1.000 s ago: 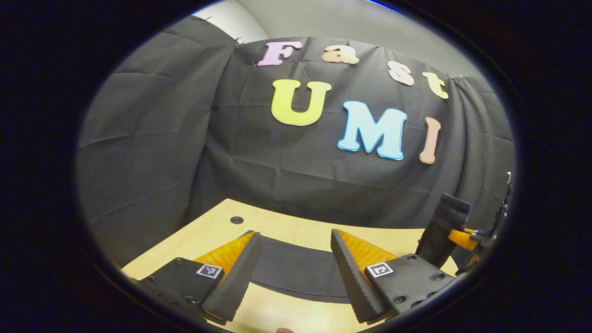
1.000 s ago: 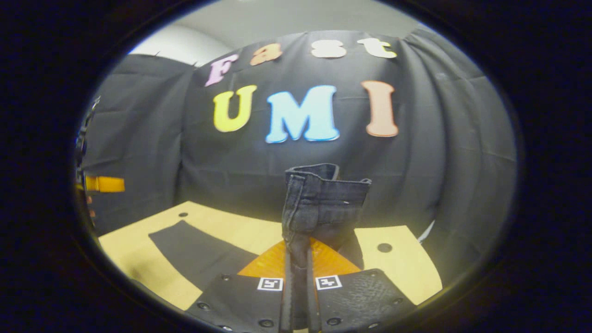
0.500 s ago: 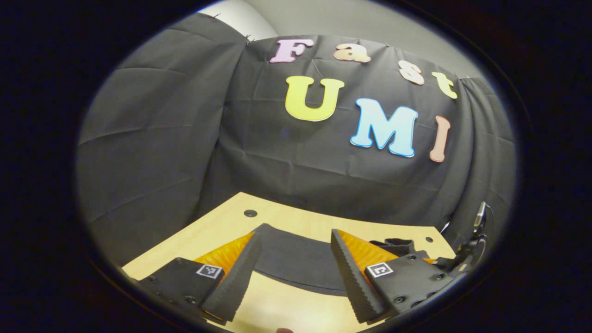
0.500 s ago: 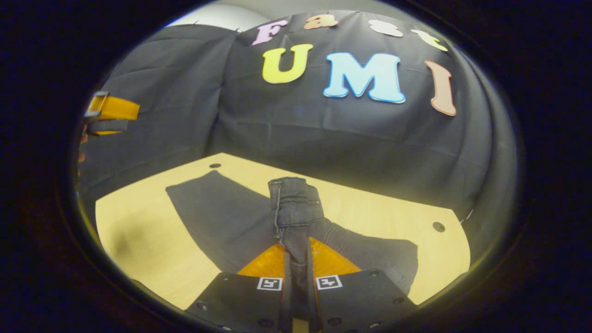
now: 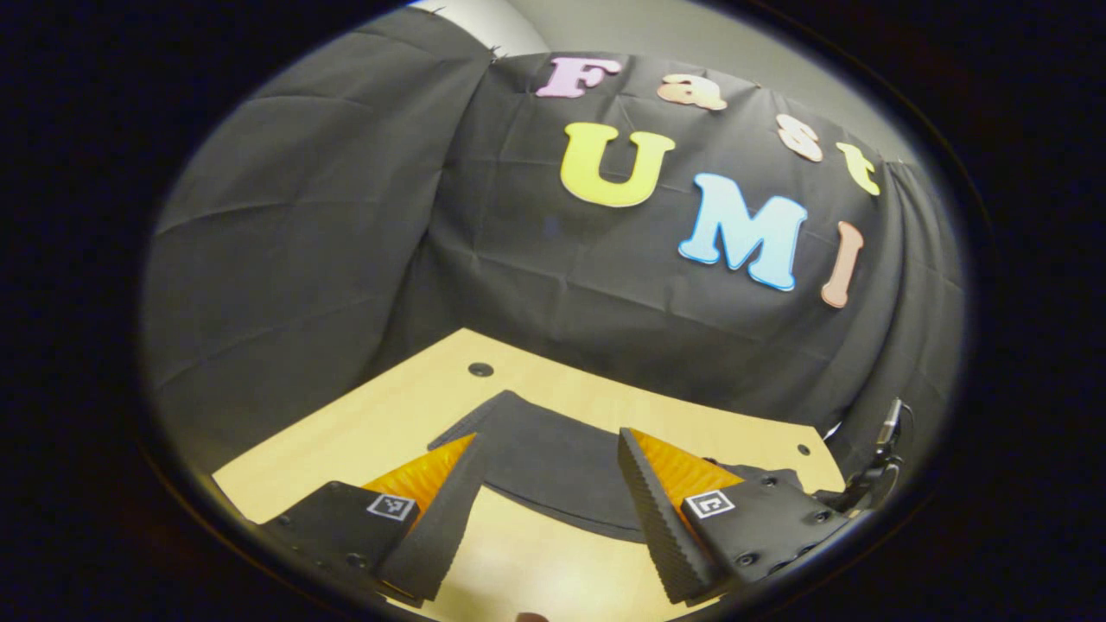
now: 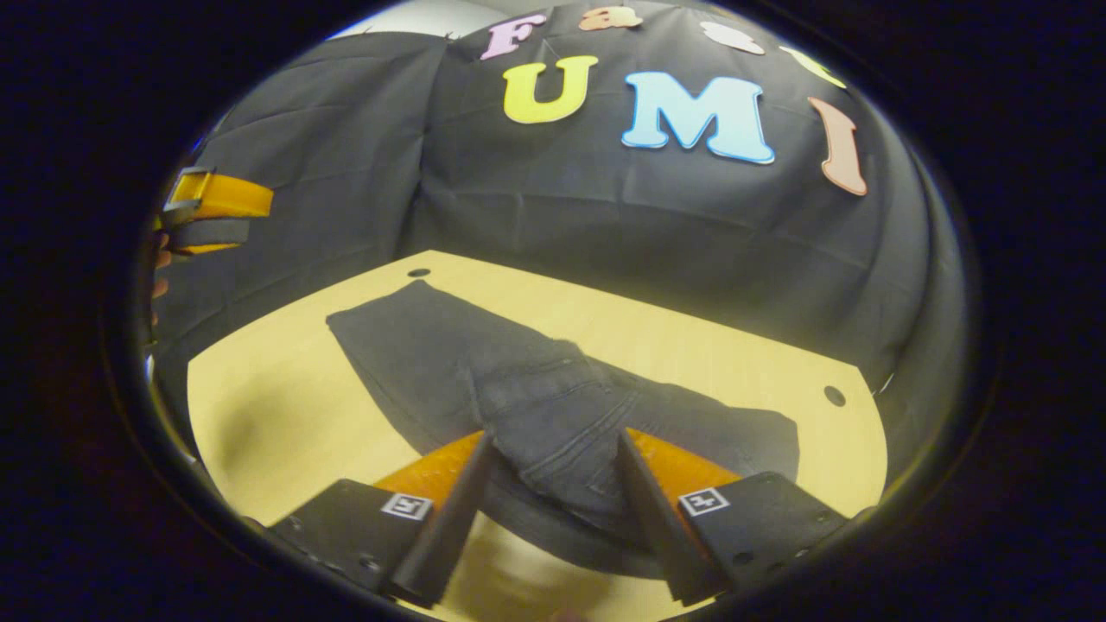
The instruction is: Grasp the waist and the cuffs of the jeans and fold them to make the two legs overlap; first hold the waist and fold one-third of the jeans toward the cuffs, then hold the cuffs and fold the remaining one-third in the same direction to finish folding.
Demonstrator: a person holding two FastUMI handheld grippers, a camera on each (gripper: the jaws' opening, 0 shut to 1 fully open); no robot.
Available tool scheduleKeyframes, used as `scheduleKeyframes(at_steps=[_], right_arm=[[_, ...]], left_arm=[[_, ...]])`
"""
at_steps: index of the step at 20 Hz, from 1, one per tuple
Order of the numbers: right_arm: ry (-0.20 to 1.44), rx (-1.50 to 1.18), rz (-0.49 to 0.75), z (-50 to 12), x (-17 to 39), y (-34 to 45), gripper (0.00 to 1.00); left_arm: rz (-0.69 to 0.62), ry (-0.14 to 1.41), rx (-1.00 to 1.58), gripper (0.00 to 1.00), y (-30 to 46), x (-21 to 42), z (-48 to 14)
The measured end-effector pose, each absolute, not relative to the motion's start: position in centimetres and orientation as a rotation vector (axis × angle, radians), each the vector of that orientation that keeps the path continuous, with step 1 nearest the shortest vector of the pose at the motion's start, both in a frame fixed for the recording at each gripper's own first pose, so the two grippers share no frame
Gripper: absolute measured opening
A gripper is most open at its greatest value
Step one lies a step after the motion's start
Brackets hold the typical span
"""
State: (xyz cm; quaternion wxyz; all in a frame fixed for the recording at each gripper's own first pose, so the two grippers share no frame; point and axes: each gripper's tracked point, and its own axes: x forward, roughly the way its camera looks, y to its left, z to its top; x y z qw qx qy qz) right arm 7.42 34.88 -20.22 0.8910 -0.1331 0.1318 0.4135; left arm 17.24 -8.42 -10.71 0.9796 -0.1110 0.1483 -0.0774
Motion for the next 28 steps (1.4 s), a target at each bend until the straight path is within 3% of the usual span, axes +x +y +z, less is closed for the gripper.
scheduleKeyframes(at_steps=[1,2,11,17,18,19,20,21,26,28], right_arm=[[0.244,-0.267,0.849,-18.9,7.2,34.1,0.94],[0.227,-0.249,0.835,-17.7,7.0,33.2,0.95],[0.227,-0.030,0.595,-9.6,6.7,23.2,0.95],[0.128,0.093,0.380,-4.9,7.0,16.9,0.95],[0.123,0.095,0.357,-4.8,7.1,16.5,0.94],[0.126,0.092,0.340,-5.0,7.2,16.1,0.94],[0.135,0.088,0.327,-5.2,7.2,15.8,0.94],[0.141,0.079,0.320,-5.3,7.2,15.6,0.94],[0.162,0.056,0.303,-5.2,7.4,15.5,0.94],[0.169,0.056,0.298,-5.0,7.5,15.4,0.94]], left_arm=[[-0.142,0.327,-0.253,0.97,-7.8,17.9,-11.8],[-0.124,0.362,-0.289,0.98,-7.3,18.7,-12.9],[0.039,0.692,-0.969,0.99,-1.9,29.8,-25.1],[0.116,0.786,-1.075,0.99,-1.1,32.5,-30.4],[0.119,0.794,-1.095,0.94,-1.4,33.0,-30.9],[0.119,0.797,-1.116,0.99,-1.7,33.4,-31.4],[0.114,0.782,-1.148,0.94,-2.1,34.3,-31.2],[0.115,0.765,-1.176,0.98,-2.2,35.0,-31.2],[0.088,0.680,-1.348,0.94,-2.9,37.7,-30.9],[0.088,0.673,-1.377,0.83,-3.4,38.1,-31.9]])
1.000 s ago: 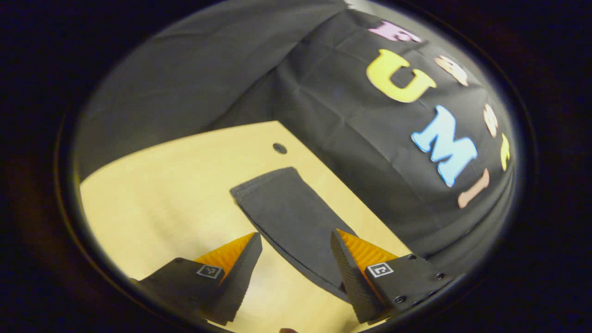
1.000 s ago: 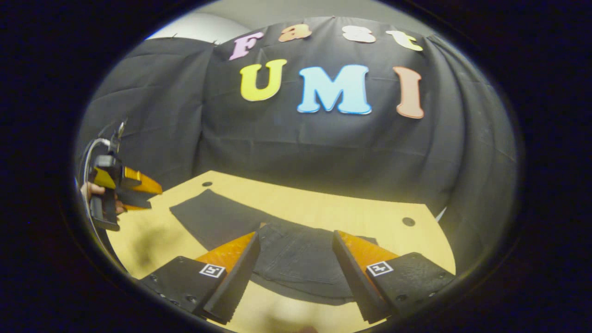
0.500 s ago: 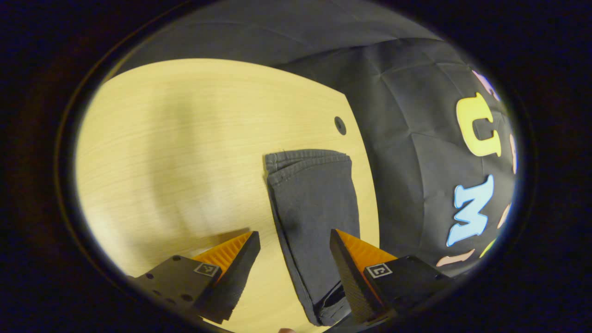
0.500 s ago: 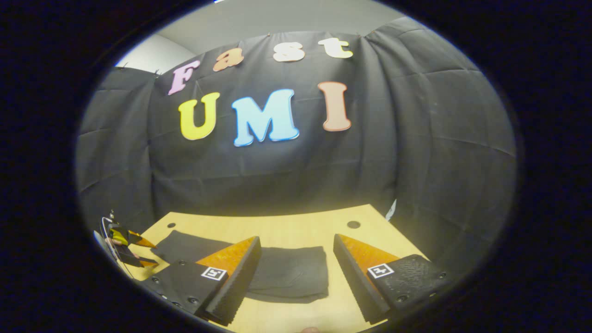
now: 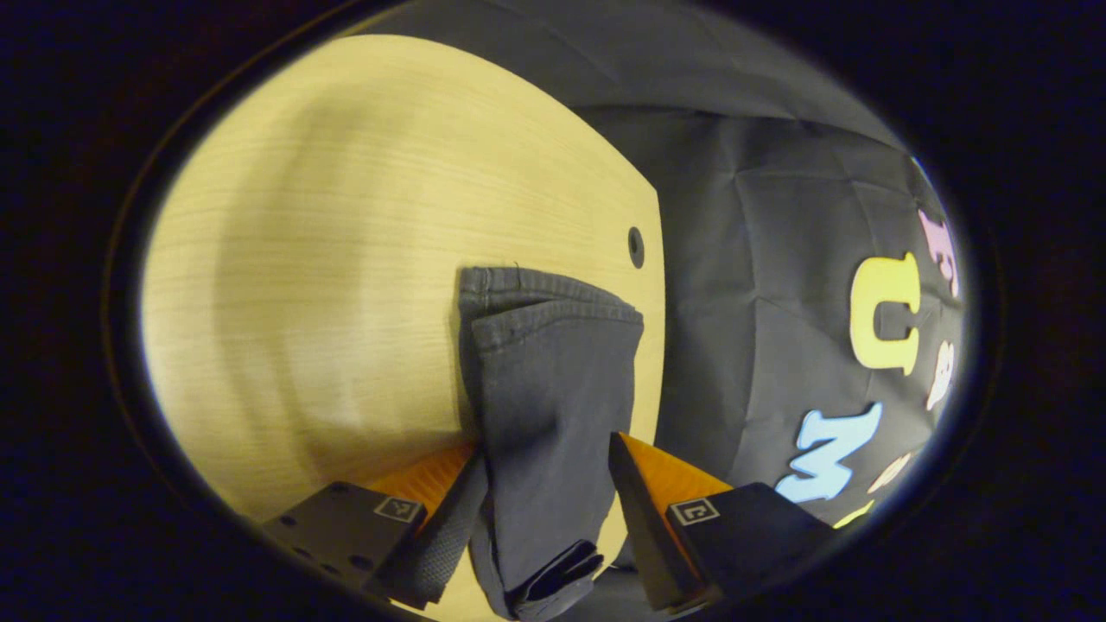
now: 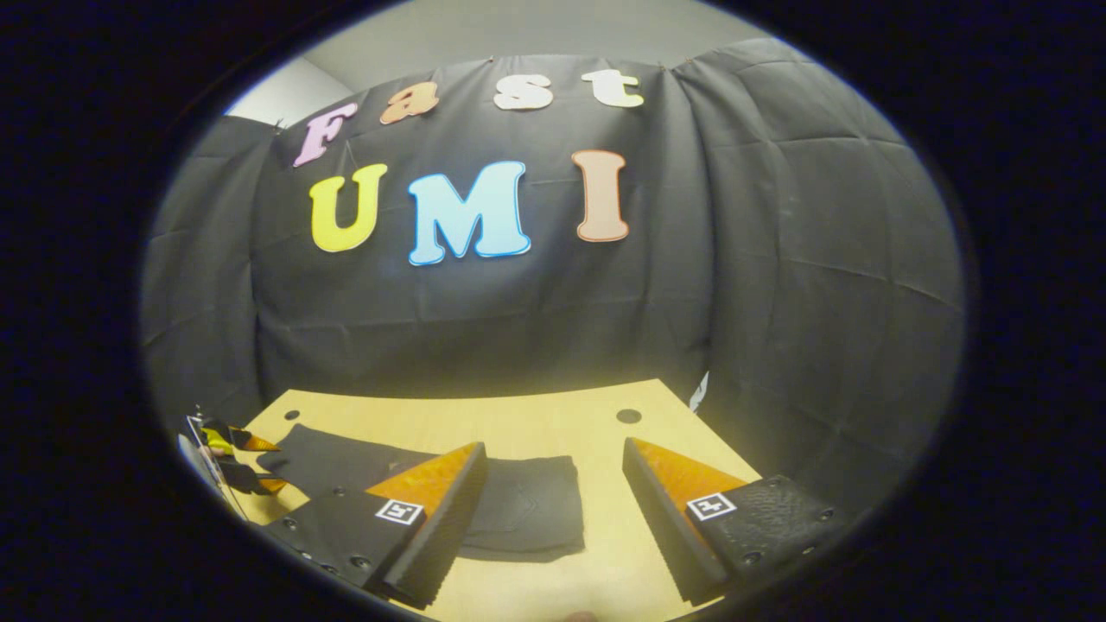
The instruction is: Grasp the waist and the cuffs of the jeans and fold them to make the two legs overlap; first hold the waist and fold one-third of the jeans toward the cuffs, then hold the cuffs and fold the remaining one-third in the same direction to finish folding.
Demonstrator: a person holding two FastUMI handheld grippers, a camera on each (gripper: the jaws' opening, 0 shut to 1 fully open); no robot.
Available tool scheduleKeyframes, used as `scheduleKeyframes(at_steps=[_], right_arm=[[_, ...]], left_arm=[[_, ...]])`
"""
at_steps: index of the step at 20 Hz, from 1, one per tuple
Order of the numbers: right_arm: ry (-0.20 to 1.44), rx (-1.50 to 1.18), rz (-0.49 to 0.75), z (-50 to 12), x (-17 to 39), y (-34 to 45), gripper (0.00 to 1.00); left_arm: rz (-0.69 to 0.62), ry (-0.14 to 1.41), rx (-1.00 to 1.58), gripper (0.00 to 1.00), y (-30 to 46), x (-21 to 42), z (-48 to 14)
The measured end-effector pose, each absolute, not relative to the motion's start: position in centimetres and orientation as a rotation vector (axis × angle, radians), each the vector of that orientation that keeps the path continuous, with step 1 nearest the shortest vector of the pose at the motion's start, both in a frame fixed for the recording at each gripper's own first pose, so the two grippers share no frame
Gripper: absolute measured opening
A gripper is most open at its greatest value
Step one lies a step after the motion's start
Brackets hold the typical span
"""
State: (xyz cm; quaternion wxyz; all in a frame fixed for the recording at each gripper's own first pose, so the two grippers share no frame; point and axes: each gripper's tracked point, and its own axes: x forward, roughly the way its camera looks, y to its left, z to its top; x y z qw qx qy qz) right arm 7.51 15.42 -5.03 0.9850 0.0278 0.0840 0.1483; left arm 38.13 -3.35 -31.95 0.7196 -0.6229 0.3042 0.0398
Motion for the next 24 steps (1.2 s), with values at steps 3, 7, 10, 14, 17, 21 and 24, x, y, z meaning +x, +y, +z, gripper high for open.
scheduleKeyframes(at_steps=[3,7,10,14,17,21,24], right_arm=[[0.173,0.056,0.289,-4.9,7.7,15.1,0.94],[0.175,0.041,0.280,-4.9,7.4,14.7,0.94],[0.182,0.028,0.291,-5.2,6.9,15.2,0.94],[0.175,0.023,0.313,-5.1,6.3,15.7,0.94],[0.180,0.040,0.326,-5.3,6.0,15.8,0.95],[0.169,0.052,0.338,-5.3,6.0,15.2,0.94],[0.161,0.054,0.350,-5.2,6.4,14.5,0.94]], left_arm=[[0.105,0.676,-1.398,0.35,-3.7,38.7,-33.5],[0.090,0.681,-1.409,0.12,-3.8,38.4,-33.2],[-0.030,0.605,-1.428,0.08,-5.2,38.9,-29.2],[-0.205,0.523,-1.289,0.08,-9.8,38.3,-22.5],[-0.321,0.458,-1.157,0.08,-14.7,36.4,-16.7],[-0.516,0.409,-0.920,0.08,-24.9,31.2,-11.0],[-0.633,0.406,-0.780,0.08,-32.7,28.0,-9.2]])
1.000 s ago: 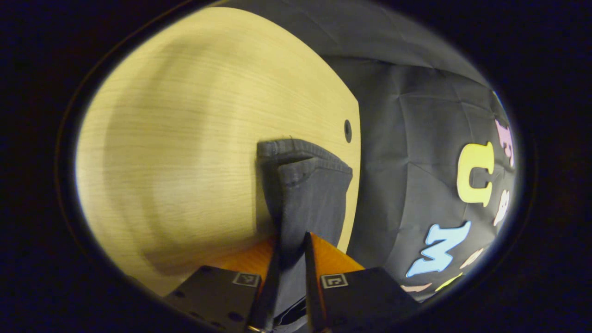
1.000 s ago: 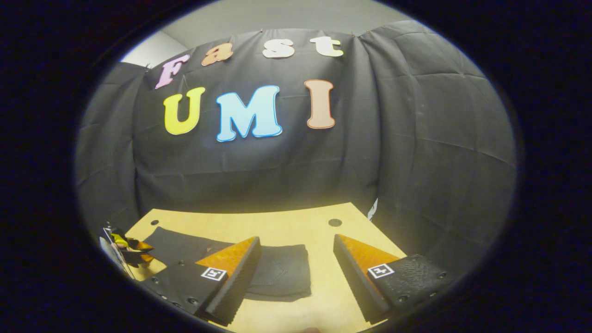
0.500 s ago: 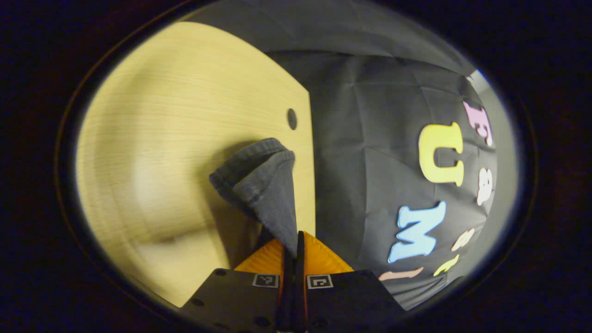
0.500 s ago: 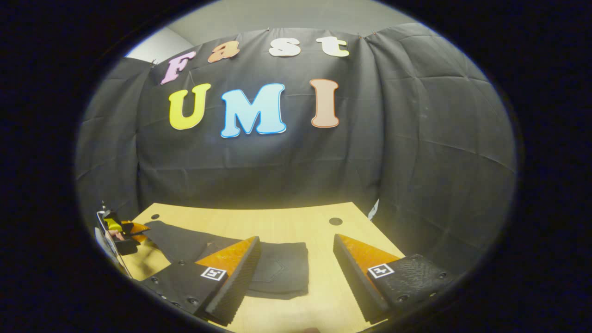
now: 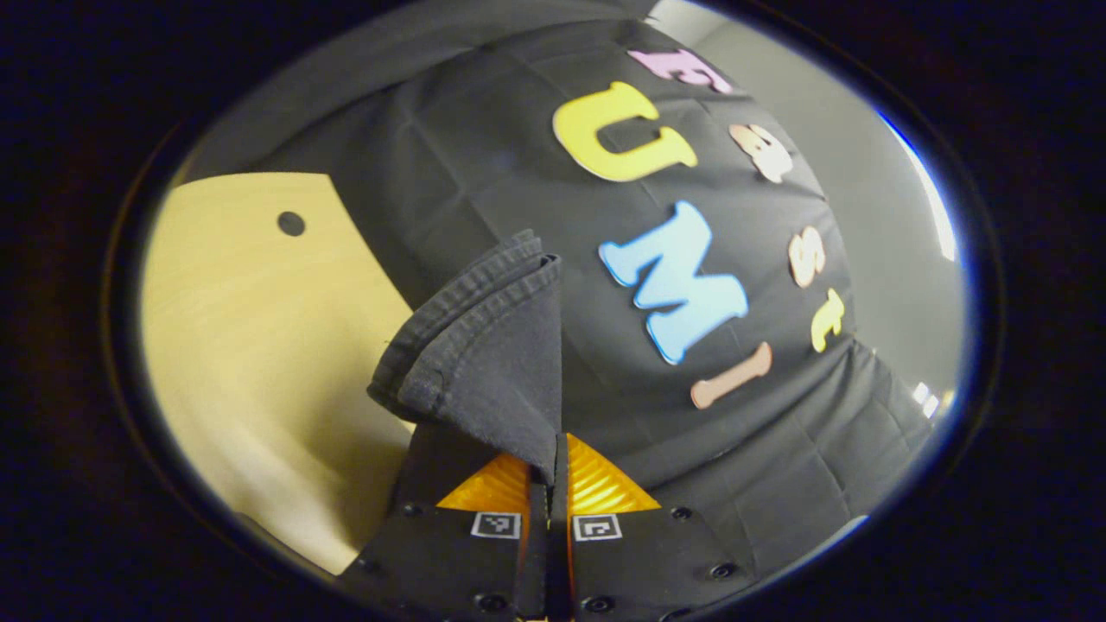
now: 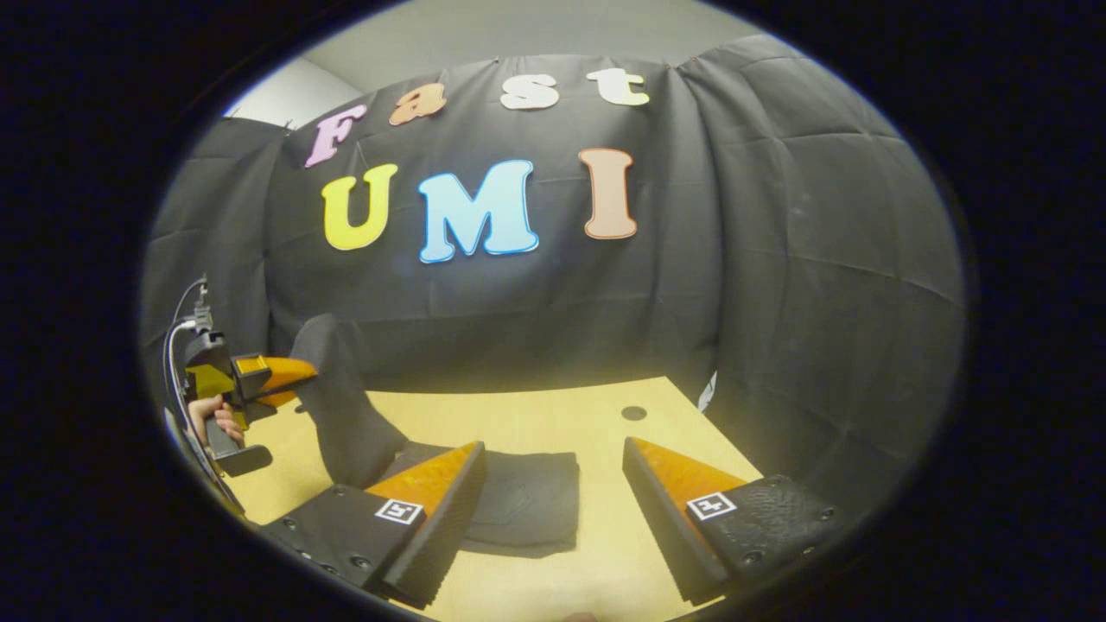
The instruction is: Grasp the waist and the cuffs of the jeans and fold them to make the two legs overlap; first hold the waist and fold one-third of the jeans toward the cuffs, then hold the cuffs and fold the remaining one-third in the same direction to finish folding.
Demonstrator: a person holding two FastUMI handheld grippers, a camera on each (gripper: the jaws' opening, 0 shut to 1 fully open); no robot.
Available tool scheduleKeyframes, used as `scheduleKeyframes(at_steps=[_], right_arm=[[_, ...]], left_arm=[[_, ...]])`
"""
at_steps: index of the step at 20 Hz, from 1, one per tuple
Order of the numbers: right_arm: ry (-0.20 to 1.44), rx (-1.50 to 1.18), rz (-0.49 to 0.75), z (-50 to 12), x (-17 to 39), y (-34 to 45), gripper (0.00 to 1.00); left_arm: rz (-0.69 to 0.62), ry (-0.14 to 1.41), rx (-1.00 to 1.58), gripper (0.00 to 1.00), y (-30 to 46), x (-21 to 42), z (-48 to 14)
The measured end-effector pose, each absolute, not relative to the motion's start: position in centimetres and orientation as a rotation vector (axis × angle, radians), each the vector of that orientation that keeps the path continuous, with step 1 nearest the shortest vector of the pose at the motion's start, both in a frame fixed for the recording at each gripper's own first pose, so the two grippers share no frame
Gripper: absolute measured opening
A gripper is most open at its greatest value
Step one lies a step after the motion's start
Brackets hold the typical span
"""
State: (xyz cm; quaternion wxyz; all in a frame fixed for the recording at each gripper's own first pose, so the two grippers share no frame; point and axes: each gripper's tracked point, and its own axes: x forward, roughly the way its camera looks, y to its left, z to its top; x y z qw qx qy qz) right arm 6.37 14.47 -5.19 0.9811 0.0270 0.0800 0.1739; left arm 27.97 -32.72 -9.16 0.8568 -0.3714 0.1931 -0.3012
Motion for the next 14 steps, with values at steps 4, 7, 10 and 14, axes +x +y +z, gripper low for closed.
scheduleKeyframes(at_steps=[4,7,10,14], right_arm=[[0.152,0.064,0.364,-4.9,7.0,13.5,0.94],[0.166,0.060,0.373,-5.7,7.5,12.7,0.94],[0.193,0.065,0.389,-6.7,7.7,12.4,0.94],[0.209,0.068,0.421,-7.7,8.1,12.6,0.95]], left_arm=[[-0.731,0.481,-0.594,0.08,-42.6,22.9,-12.9],[-0.772,0.571,-0.413,0.08,-48.5,18.9,-19.6],[-0.774,0.653,-0.218,0.08,-50.8,15.7,-26.5],[-0.730,0.667,-0.120,0.09,-51.2,14.7,-29.7]])
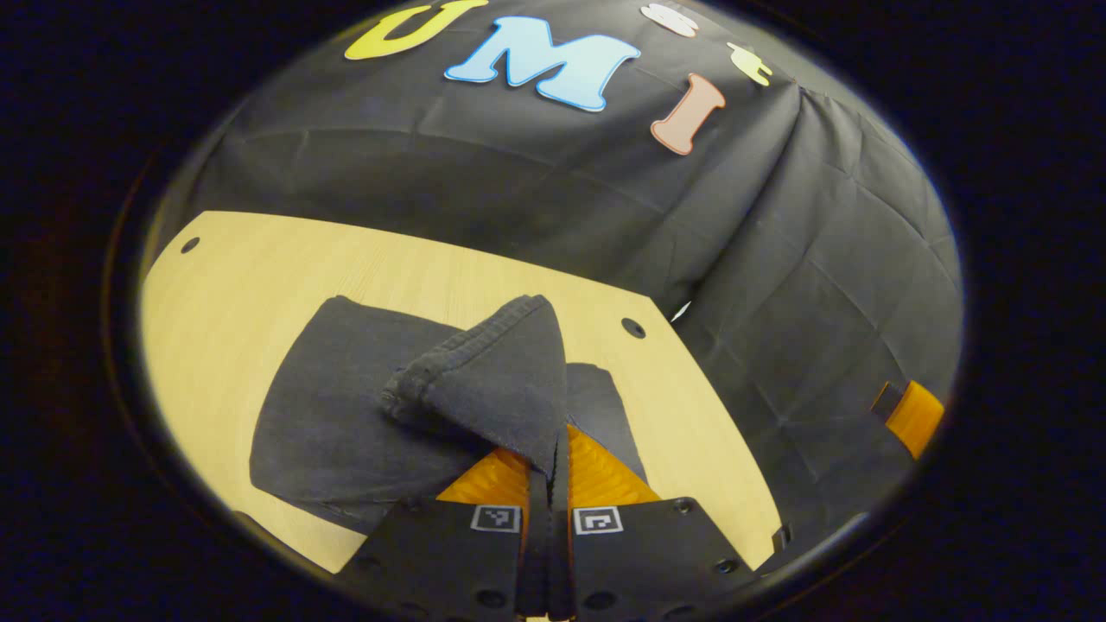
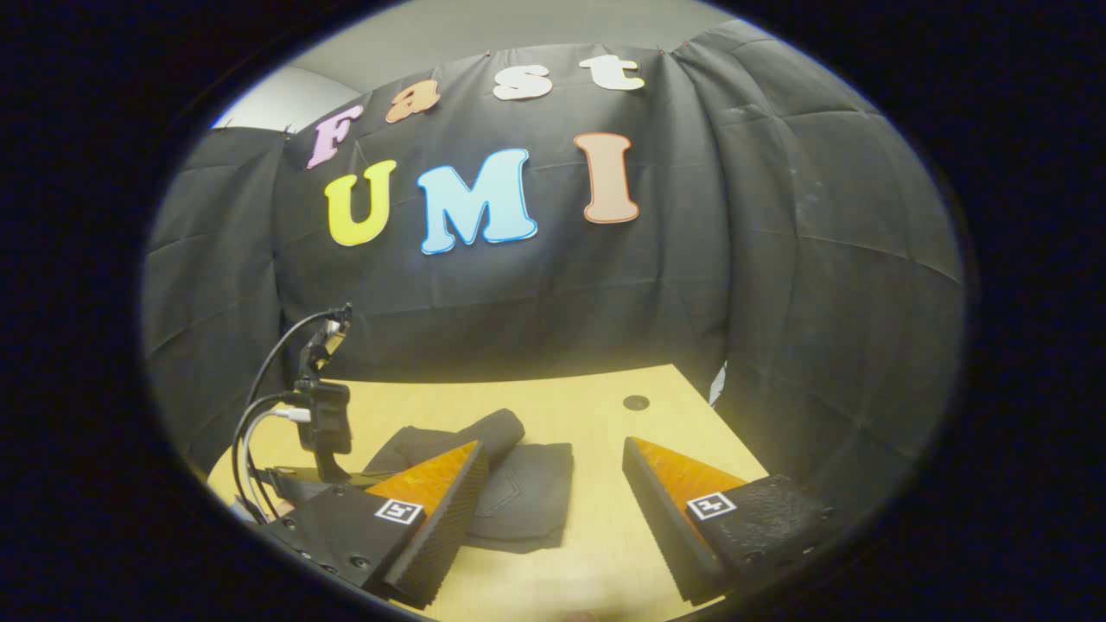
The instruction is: Grasp the waist and the cuffs of the jeans and fold them to make the two legs overlap; first hold the waist and fold one-third of the jeans toward the cuffs, then hold the cuffs and fold the remaining one-third in the same direction to finish folding.
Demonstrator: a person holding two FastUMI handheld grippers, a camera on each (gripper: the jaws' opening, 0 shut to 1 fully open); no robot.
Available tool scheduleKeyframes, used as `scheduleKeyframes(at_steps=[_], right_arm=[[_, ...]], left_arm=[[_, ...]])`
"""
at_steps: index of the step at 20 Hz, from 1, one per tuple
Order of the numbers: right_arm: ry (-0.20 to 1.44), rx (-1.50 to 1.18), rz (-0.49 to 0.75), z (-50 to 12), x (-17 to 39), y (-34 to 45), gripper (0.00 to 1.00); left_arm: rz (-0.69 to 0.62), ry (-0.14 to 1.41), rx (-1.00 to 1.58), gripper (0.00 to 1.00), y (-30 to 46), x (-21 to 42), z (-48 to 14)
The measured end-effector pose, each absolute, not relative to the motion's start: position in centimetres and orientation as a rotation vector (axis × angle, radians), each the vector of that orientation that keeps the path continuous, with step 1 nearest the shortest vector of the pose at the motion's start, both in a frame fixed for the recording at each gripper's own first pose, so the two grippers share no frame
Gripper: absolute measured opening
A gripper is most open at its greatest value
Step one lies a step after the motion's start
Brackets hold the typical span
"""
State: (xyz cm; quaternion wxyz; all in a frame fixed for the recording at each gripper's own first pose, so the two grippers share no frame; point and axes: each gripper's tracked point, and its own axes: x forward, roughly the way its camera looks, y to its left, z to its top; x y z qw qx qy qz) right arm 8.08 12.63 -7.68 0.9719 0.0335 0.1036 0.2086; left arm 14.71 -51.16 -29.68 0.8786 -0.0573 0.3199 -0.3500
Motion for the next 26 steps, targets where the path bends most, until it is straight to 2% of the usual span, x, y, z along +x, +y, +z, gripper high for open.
scheduleKeyframes(at_steps=[3,6,8,9,10,12,13,14,15,16,17,19,20,24,25,26], right_arm=[[0.201,0.053,0.439,-7.8,8.5,12.2,0.95],[0.193,0.062,0.454,-7.7,8.7,11.4,0.95],[0.197,0.065,0.452,-7.7,9.0,10.8,0.94],[0.196,0.065,0.442,-7.7,9.2,10.3,0.94],[0.190,0.070,0.431,-7.4,9.2,9.9,0.94],[0.167,0.085,0.405,-6.6,9.0,9.0,0.95],[0.155,0.090,0.390,-6.5,8.8,8.7,0.95],[0.148,0.094,0.378,-6.3,8.5,8.6,0.94],[0.146,0.099,0.368,-6.3,8.2,8.6,0.92],[0.142,0.107,0.366,-5.9,7.6,8.7,0.94],[0.133,0.114,0.369,-5.5,7.0,9.1,0.95],[0.101,0.104,0.373,-4.5,6.0,10.0,0.95],[0.084,0.096,0.376,-3.9,5.5,10.3,0.95],[0.027,0.095,0.389,-2.0,3.5,12.5,0.94],[0.021,0.097,0.393,-1.8,3.2,13.0,0.95],[0.016,0.095,0.393,-1.7,2.8,13.5,0.95]], left_arm=[[-0.722,0.622,-0.062,0.12,-51.6,14.8,-29.0],[-0.771,0.613,-0.051,0.15,-53.3,12.7,-28.1],[-0.791,0.594,-0.041,0.49,-54.1,11.8,-27.4],[-0.806,0.581,-0.033,0.46,-54.5,11.2,-26.9],[-0.821,0.566,-0.029,0.54,-54.8,10.6,-26.1],[-0.853,0.532,-0.039,0.89,-55.1,9.3,-24.1],[-0.878,0.519,-0.057,0.84,-55.2,8.5,-22.8],[-0.901,0.502,-0.072,0.84,-55.1,7.9,-21.6],[-0.926,0.476,-0.081,0.93,-55.0,7.0,-19.9],[-0.940,0.437,-0.084,0.84,-54.5,6.3,-18.4],[-0.947,0.392,-0.084,0.89,-54.0,5.9,-16.4],[-0.939,0.306,-0.102,0.90,-51.8,5.8,-12.6],[-0.922,0.261,-0.112,0.92,-50.3,6.1,-10.6],[-0.788,0.112,-0.088,0.87,-42.4,6.7,-5.3],[-0.750,0.082,-0.075,0.90,-40.2,7.1,-4.4],[-0.705,0.057,-0.064,0.89,-38.3,7.4,-3.5]])
